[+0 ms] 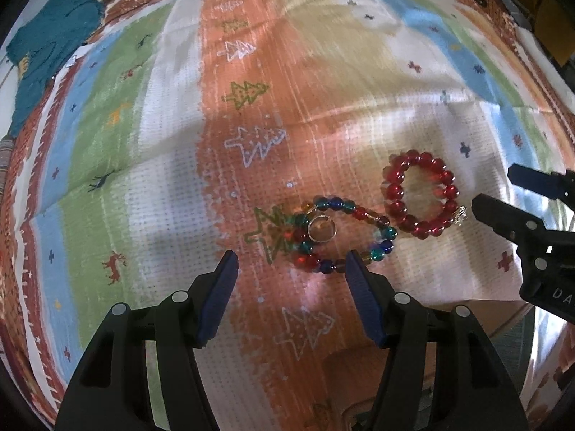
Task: Organize jewelry
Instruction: 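Move both tools toward the multicolour bead bracelet and red bead bracelet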
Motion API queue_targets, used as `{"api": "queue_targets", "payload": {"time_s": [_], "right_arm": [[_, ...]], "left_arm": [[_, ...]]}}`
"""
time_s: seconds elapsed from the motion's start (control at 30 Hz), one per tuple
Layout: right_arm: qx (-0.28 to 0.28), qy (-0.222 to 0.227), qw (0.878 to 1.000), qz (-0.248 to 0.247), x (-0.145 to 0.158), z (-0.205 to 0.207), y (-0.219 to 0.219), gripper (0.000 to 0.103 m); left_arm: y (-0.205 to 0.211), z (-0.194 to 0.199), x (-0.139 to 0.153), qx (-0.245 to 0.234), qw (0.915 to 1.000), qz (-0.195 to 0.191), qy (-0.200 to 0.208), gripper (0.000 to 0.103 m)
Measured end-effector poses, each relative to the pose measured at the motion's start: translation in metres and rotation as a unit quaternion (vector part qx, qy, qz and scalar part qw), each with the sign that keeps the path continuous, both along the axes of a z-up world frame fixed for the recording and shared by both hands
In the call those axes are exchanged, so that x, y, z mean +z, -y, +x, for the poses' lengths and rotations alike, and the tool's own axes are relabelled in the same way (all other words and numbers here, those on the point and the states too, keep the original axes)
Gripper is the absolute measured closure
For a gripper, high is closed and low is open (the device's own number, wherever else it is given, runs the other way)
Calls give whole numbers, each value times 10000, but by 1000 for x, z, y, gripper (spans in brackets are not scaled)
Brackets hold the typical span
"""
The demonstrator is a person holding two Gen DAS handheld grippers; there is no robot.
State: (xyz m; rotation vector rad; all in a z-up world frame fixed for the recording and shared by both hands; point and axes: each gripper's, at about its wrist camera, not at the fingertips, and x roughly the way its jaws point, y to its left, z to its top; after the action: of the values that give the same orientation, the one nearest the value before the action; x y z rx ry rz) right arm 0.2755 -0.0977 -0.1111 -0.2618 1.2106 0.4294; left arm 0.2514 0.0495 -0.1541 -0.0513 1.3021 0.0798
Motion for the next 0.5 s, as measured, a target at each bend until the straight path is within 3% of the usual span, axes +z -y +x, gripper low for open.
{"api": "queue_targets", "payload": {"time_s": [0.5], "right_arm": [[18, -192, 9996, -205, -28, 19, -10, 35]], "left_arm": [[1, 8, -14, -118, 9998, 49, -128, 51]]}}
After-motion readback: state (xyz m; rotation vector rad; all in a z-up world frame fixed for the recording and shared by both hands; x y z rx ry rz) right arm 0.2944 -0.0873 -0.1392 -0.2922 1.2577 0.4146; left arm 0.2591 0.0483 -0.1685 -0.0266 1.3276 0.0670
